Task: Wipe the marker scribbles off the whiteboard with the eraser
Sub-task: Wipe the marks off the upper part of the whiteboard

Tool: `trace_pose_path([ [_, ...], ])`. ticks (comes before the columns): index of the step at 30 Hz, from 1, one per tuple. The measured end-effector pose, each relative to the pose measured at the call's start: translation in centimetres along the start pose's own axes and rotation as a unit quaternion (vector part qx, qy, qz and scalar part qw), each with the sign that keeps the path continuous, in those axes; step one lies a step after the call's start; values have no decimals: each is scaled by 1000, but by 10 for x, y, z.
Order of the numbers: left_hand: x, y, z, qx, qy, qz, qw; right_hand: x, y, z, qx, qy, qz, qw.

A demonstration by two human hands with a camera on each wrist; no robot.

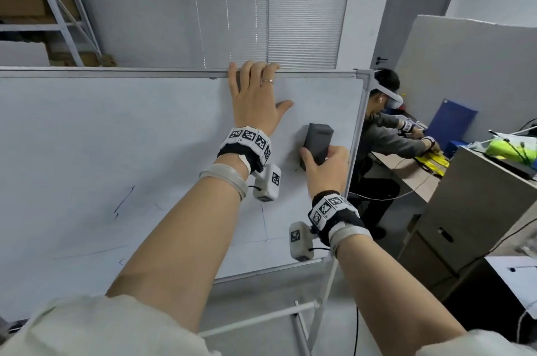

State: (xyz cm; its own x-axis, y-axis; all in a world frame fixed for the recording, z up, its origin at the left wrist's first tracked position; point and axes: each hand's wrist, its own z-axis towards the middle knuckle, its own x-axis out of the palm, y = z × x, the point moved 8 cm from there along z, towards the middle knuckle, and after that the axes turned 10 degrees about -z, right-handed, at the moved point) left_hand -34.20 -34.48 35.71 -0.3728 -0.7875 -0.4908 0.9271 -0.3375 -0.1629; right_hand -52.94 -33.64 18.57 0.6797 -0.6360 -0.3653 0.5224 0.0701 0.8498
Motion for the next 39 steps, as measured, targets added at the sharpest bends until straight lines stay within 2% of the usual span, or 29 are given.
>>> trace_pose_path([
  [3,-1,1,1,17,19,4,1000,-11,-2,3,17,-28,-25,999],
  [5,-1,0,1,26,32,7,999,-21,-16,3,76,-48,-52,995],
  [8,-2,0,-3,30,39,11,999,-20,-39,-8,148,-33,-39,988],
  [12,-1,-3,-4,31,44,16,998,6,-26,-24,90,27,-4,996],
  [15,-1,-4,-6,34,43,20,998,4,-11,-27,49,27,-17,998],
  [18,-1,-7,-6,35,45,27,998,-12,-23,-17,86,-13,13,996],
  [21,-1,-9,-5,23,46,28,998,-22,-40,-8,140,-28,-14,990],
  [23,-3,-7,-3,9,43,30,999,-14,-33,-9,132,6,-31,991],
  [26,-3,-6,-2,-2,60,32,998,15,-7,-18,53,107,-16,993],
  [28,-2,-8,-3,-2,72,38,997,20,0,-19,11,124,-33,992],
  [30,-1,-10,-5,-5,86,50,995,7,-10,-12,38,95,-19,995],
  [32,0,-13,-5,-11,92,58,994,-10,-34,-3,97,40,0,994],
  [34,-1,-14,-5,-15,94,58,994,-22,-52,-1,141,14,-9,990],
  [37,0,-12,-3,-22,92,62,994,-12,-58,-4,149,33,-8,988],
  [39,2,-11,-2,-26,90,62,994,5,-44,-8,112,73,8,991],
])
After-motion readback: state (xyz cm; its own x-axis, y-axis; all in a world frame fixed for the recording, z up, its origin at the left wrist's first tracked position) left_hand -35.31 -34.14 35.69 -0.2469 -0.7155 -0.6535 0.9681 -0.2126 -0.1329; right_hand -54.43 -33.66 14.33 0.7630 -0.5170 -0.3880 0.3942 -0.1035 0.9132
